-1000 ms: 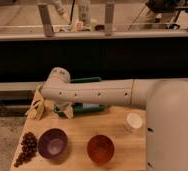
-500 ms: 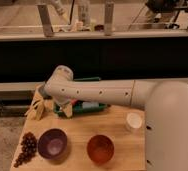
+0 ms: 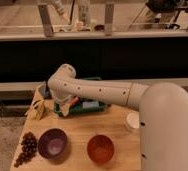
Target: Place banana in purple bowl
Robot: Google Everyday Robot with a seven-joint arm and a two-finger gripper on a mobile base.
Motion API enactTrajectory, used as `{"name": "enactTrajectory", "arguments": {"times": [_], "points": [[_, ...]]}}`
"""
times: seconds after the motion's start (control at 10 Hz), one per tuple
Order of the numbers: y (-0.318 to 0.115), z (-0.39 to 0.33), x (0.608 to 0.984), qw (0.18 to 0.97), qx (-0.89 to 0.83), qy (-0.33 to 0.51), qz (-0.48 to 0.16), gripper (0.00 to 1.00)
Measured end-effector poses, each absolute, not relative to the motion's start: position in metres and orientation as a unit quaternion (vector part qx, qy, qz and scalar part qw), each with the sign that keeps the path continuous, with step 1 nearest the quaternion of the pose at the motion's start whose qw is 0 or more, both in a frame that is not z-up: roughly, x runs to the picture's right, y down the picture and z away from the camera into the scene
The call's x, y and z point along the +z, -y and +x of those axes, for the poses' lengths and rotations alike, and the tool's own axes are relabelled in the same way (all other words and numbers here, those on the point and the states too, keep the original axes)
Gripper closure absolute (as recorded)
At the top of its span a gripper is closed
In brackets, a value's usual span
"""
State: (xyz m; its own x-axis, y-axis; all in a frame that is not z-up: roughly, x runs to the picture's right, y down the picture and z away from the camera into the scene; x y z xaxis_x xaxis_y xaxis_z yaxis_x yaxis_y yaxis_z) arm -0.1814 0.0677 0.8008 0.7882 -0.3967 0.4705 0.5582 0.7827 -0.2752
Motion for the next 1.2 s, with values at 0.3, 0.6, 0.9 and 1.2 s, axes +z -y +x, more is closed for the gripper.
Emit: {"name": "enactTrajectory", "arguments": {"times": [0.3, 0.6, 0.9, 1.2], "points": [[-0.057, -0.210, 0.818, 0.919, -0.254, 0.220, -0.206, 0.20], [-0.048, -0.232, 0.830, 0.915, -0.257, 0.232, -0.205, 0.20], [-0.045, -0.254, 0.842, 0.908, -0.263, 0.248, -0.212, 0.20], [-0.048, -0.275, 0.852, 0.901, -0.269, 0.258, -0.222, 0.20]]}}
